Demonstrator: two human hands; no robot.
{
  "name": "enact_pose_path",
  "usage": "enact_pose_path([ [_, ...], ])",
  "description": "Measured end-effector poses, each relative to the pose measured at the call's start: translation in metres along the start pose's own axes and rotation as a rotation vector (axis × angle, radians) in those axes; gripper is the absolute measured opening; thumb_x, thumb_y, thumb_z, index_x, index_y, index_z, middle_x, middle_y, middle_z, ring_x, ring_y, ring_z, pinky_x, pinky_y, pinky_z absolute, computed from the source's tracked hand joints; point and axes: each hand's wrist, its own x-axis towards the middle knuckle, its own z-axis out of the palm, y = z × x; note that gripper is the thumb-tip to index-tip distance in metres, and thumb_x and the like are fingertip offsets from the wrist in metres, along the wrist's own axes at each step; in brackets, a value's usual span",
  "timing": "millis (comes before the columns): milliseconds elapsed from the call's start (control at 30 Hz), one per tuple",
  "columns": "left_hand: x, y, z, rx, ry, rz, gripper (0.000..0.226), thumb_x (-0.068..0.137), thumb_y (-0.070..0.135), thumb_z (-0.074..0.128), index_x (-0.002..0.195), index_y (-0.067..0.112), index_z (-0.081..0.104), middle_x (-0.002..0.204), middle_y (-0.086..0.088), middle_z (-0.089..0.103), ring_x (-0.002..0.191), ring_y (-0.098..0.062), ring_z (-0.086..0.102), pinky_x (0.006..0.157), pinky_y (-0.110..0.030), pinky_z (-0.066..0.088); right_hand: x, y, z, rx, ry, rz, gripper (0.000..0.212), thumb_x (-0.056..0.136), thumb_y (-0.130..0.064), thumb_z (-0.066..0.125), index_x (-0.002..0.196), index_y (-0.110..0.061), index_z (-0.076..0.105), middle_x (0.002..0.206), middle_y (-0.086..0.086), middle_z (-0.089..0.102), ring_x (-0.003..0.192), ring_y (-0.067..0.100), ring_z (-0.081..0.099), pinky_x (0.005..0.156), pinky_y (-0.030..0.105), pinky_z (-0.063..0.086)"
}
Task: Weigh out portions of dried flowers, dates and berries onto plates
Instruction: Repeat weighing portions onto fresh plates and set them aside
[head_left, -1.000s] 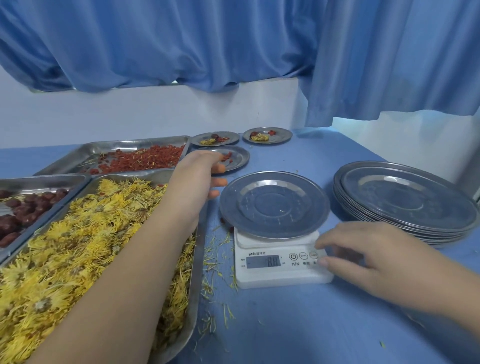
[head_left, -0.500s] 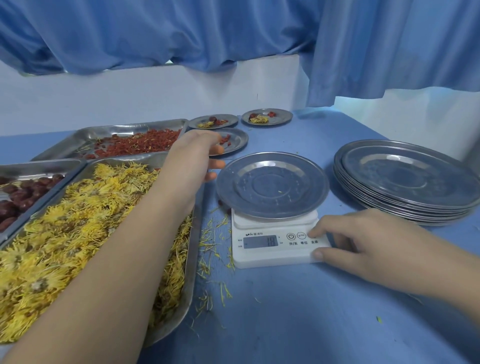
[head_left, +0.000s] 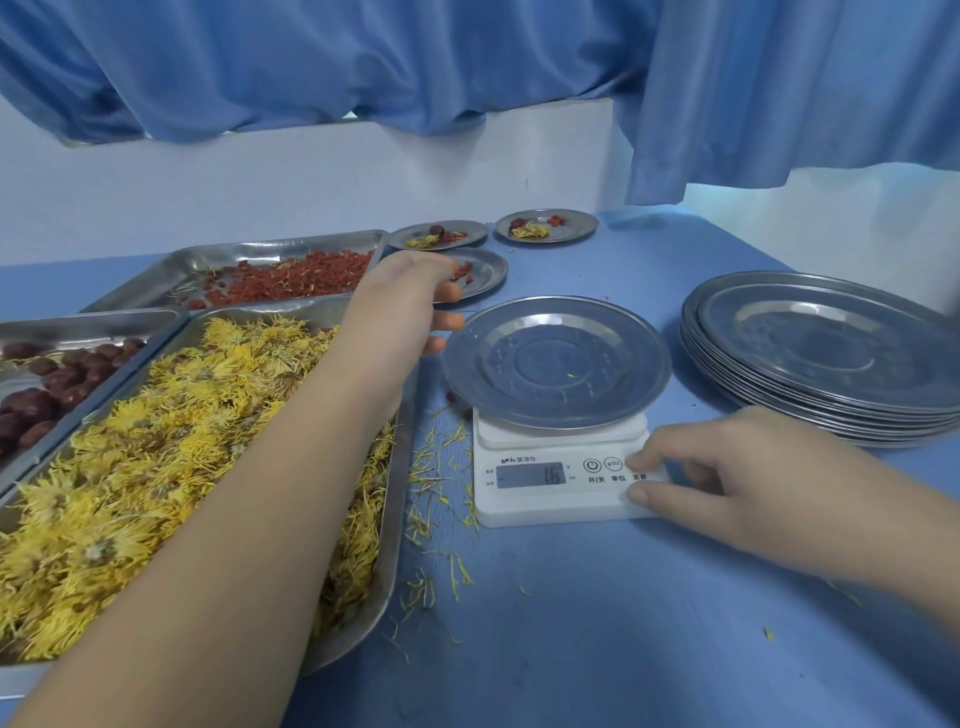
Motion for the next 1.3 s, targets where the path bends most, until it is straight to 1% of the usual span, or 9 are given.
enact_pose_path([
  [133, 0.004, -0.002, -0.001, 0.008, -0.002, 0.007, 0.008, 0.093, 0.029, 0.056, 0.093, 0.027, 0.064, 0.083, 0.004, 0.067, 0.061, -0.010, 0.063, 0.055, -0.025, 0.046, 0.000, 0.000, 0.002, -0.039, 0.071, -0.047, 0.049, 0.074, -0.074, 0.032, 0.100, -0.042, 0.058, 0.058, -0.013, 0.053, 0.054, 0.001, 0.047, 0.054, 0.022, 0.036],
  [267, 0.006, -0.002, 0.000, 0.007, 0.014, -0.004, 0.007, 0.092, 0.029, 0.057, 0.090, 0.028, 0.064, 0.081, 0.006, 0.067, 0.060, -0.009, 0.062, 0.058, -0.025, 0.047, 0.004, 0.000, 0.004, 0.015, 0.172, -0.059, 0.037, 0.078, -0.067, 0.038, 0.087, -0.038, 0.059, 0.063, -0.023, 0.056, 0.053, 0.002, 0.047, 0.051, 0.025, 0.037],
  [400, 0.001, -0.002, -0.001, 0.042, -0.011, 0.061, 0.009, 0.093, 0.029, 0.056, 0.090, 0.029, 0.065, 0.092, 0.002, 0.068, 0.067, -0.011, 0.064, 0.064, -0.028, 0.049, 0.009, 0.001, 0.008, 0.040, 0.201, -0.120, 0.031, 0.082, -0.058, 0.042, 0.078, -0.034, 0.061, 0.047, -0.013, 0.046, 0.049, 0.001, 0.042, 0.052, 0.027, 0.037],
  [533, 0.001, 0.013, -0.028, 0.083, -0.033, 0.078, 0.015, 0.093, 0.030, 0.057, 0.101, 0.023, 0.067, 0.098, -0.001, 0.069, 0.070, -0.015, 0.066, 0.065, -0.030, 0.051, 0.013, -0.002, 0.014, -0.009, 0.232, -0.165, 0.030, 0.087, -0.049, 0.051, 0.073, -0.025, 0.062, 0.051, -0.013, 0.045, 0.052, 0.008, 0.044, 0.053, 0.030, 0.041],
  [700, -0.004, 0.022, -0.085, 0.103, 0.063, 0.060, 0.019, 0.086, 0.034, 0.060, 0.099, 0.023, 0.067, 0.092, 0.000, 0.072, 0.069, -0.014, 0.067, 0.058, -0.026, 0.051, 0.014, -0.002, 0.019, -0.042, 0.378, -0.239, 0.035, 0.087, -0.037, 0.063, 0.059, -0.018, 0.054, 0.047, -0.006, 0.046, 0.046, 0.017, 0.046, 0.045, 0.030, 0.040],
  [933, -0.032, 0.014, -0.132, 0.228, 0.202, 0.125, 0.021, 0.089, 0.038, 0.055, 0.100, 0.028, 0.069, 0.097, 0.005, 0.073, 0.075, -0.012, 0.071, 0.077, -0.039, 0.055, 0.013, -0.006, 0.022, -0.011, 0.486, -0.254, 0.038, 0.088, -0.036, 0.059, 0.056, -0.018, 0.050, 0.045, -0.006, 0.040, 0.042, 0.017, 0.043, 0.042, 0.030, 0.041],
  [1033, -0.042, 0.007, -0.148, 0.424, 0.282, 0.162, 0.019, 0.090, 0.045, 0.051, 0.094, 0.036, 0.067, 0.090, 0.010, 0.070, 0.072, -0.003, 0.066, 0.067, -0.033, 0.049, 0.013, -0.011, 0.020, 0.003, 0.500, -0.259, 0.035, 0.085, -0.037, 0.056, 0.056, -0.018, 0.052, 0.044, -0.007, 0.037, 0.042, 0.018, 0.042, 0.043, 0.030, 0.043],
  [1133, -0.046, -0.001, -0.163, 0.586, 0.317, 0.149, 0.019, 0.095, 0.047, 0.047, 0.096, 0.039, 0.064, 0.088, 0.010, 0.068, 0.080, -0.005, 0.061, 0.062, -0.025, 0.037, 0.015, -0.022, 0.015, 0.057, 0.529, -0.250, 0.036, 0.090, -0.033, 0.059, 0.056, -0.021, 0.056, 0.042, -0.012, 0.033, 0.040, 0.016, 0.041, 0.044, 0.030, 0.045],
  [1300, -0.046, -0.012, -0.176, 0.596, 0.334, 0.104, 0.018, 0.096, 0.046, 0.046, 0.092, 0.039, 0.063, 0.091, 0.012, 0.067, 0.077, -0.005, 0.062, 0.059, -0.024, 0.036, 0.027, -0.047, 0.009, 0.162, 0.556, -0.243, 0.039, 0.087, -0.039, 0.052, 0.055, -0.017, 0.052, 0.044, -0.005, 0.044, 0.044, 0.015, 0.045, 0.048, 0.033, 0.045],
])
